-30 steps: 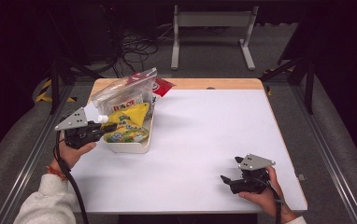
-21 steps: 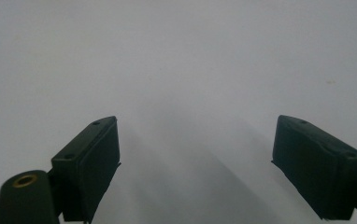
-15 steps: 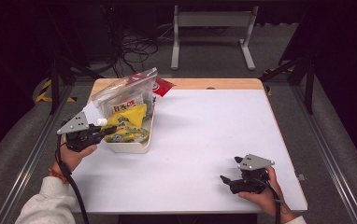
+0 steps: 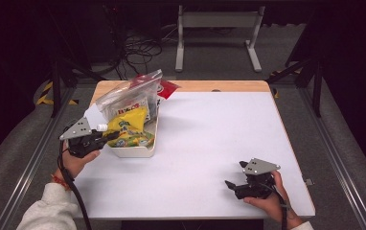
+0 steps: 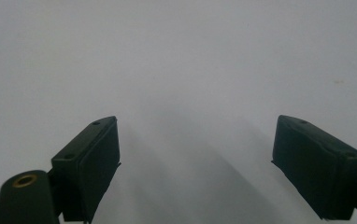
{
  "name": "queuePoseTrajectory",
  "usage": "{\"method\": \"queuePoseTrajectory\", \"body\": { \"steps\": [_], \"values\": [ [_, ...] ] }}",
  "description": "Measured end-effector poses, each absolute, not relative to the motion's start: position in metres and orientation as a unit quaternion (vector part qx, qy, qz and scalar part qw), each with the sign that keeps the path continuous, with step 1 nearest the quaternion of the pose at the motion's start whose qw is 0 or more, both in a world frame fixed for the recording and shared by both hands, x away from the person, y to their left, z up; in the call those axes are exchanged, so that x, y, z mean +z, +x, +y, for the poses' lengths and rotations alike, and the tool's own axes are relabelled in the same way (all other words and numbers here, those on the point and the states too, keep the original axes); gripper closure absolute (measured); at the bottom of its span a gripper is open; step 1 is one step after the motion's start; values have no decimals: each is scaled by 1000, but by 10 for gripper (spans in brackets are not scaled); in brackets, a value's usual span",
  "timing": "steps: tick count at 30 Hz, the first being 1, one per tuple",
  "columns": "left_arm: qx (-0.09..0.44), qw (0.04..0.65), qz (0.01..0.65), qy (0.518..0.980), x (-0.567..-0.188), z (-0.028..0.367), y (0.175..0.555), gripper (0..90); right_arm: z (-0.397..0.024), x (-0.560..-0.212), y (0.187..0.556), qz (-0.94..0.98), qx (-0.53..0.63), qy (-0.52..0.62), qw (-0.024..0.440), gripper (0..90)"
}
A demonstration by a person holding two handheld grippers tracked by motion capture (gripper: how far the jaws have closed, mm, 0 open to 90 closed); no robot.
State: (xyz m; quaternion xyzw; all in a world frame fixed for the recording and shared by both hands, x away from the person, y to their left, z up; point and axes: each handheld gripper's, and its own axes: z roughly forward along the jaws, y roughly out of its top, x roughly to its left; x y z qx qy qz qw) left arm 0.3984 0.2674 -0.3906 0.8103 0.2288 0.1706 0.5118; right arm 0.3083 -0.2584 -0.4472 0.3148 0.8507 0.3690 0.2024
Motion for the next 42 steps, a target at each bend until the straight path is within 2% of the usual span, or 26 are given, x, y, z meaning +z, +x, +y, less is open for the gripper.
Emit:
{"method": "queuePoseTrajectory", "body": {
  "steps": [16, 42],
  "values": [
    [179, 505, 231, 812, -393, 265, 391, 866, -256, -437, 310, 842, 383, 313, 216, 150],
    [181, 520, 257, 794, -402, 264, 389, 847, -254, -440, 310, 850, 373, 302, 218, 151]
  ]
}}
